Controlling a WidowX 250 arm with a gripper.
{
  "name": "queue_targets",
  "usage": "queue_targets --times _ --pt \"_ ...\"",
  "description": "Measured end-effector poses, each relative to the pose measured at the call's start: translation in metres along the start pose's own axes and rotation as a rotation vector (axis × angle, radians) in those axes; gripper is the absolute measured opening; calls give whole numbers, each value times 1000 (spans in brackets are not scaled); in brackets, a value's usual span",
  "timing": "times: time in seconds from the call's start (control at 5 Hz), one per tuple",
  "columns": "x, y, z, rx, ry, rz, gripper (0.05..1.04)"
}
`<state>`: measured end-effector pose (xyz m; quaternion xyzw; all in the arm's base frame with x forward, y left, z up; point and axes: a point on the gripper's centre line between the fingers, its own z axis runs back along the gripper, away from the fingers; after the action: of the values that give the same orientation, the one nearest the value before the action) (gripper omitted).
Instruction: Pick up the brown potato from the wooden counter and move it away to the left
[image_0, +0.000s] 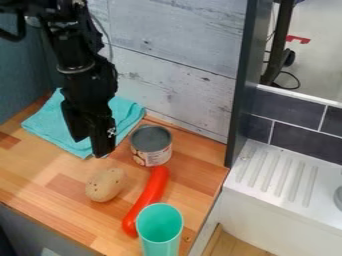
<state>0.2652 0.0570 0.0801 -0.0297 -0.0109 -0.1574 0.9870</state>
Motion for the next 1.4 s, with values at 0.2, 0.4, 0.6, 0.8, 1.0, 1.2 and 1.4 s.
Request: queue_targets --times 0.2,0.4,0.6,0.8,1.0,1.2,1.4 --pt "3 -8 -13 -24 40 -29 1001" --pt "-3 -9 -24 -29 79 -14 1001" --pt "-4 -14 -43 -52 123 -34 1001" --pt "-7 -15 -55 -42 159 -31 1001" --pt "-11 -13 -70 -47 195 -28 1001" --pt "-13 -10 -73 -29 216 -1 960" --pt "-12 -10 -73 -29 210 2 722"
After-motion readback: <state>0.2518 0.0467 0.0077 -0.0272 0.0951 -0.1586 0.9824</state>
